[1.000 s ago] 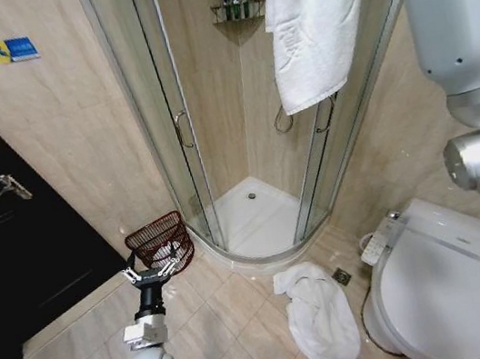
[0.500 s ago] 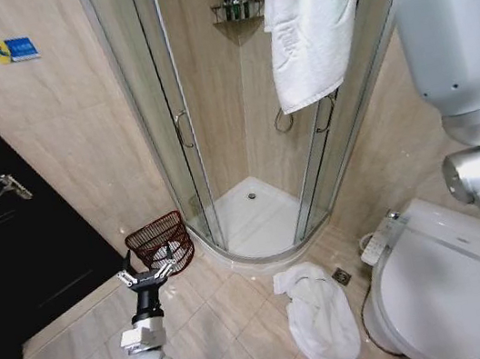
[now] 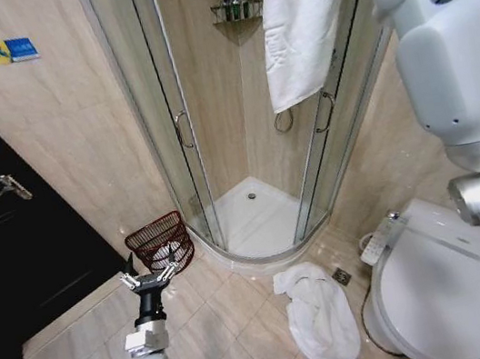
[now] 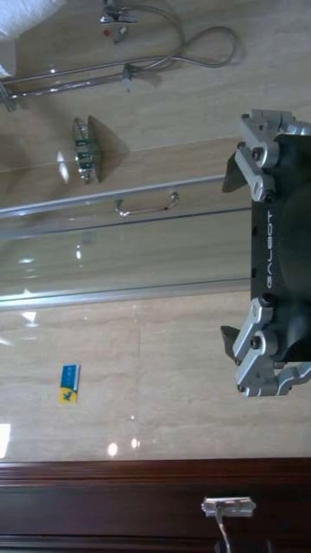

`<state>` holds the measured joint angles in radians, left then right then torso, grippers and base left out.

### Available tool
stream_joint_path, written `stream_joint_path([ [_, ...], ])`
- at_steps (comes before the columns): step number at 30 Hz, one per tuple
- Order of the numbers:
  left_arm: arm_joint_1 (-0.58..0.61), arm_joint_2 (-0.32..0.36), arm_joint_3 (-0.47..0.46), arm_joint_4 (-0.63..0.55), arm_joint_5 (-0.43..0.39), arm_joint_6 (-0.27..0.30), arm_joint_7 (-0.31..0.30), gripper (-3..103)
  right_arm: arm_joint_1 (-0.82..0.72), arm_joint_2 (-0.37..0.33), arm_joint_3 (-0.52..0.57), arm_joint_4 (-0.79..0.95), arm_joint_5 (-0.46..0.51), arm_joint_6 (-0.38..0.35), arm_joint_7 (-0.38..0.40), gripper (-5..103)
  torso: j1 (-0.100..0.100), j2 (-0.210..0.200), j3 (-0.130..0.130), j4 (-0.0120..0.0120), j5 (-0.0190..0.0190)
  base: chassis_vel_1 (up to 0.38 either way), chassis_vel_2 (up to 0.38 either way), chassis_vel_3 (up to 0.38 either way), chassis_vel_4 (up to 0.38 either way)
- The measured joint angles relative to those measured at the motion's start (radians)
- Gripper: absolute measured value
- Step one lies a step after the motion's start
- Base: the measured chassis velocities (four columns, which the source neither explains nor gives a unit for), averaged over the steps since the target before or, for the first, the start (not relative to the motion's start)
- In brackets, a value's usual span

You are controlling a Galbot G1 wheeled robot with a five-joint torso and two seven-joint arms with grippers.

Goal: Discard the used towel into the hamper.

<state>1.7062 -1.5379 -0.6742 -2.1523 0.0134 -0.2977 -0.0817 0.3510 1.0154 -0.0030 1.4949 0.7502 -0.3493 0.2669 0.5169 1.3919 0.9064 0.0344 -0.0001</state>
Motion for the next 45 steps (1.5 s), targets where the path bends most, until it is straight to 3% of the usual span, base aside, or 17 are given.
stream_joint_path([
  [14,0.004,-0.027,0.021,-0.005,0.038,-0.006,0.001,100,-0.137,-0.083,0.047,0.130,0.037,-0.004,-0.014,3,0.000,0.000,0.000,0.0000,0.0000,0.000,0.000,0.000,0.000],
  [20,0.001,-0.059,0.024,-0.008,0.044,-0.010,0.002,100,-0.281,-0.112,0.093,0.212,0.051,-0.006,-0.014,3,0.000,0.000,0.000,0.0000,0.0001,0.000,0.000,0.000,0.000],
  [37,0.041,-0.055,0.024,-0.021,0.065,-0.041,0.002,100,-0.611,-0.199,0.224,0.396,0.059,0.002,-0.020,3,0.000,0.000,0.000,0.0000,0.0001,0.000,0.000,0.000,0.000],
  [45,0.063,-0.056,0.026,-0.023,0.077,-0.058,0.002,100,-0.790,-0.205,0.294,0.457,0.027,0.020,-0.042,3,0.000,0.000,0.000,-0.0001,0.0003,0.000,0.000,0.000,0.000],
])
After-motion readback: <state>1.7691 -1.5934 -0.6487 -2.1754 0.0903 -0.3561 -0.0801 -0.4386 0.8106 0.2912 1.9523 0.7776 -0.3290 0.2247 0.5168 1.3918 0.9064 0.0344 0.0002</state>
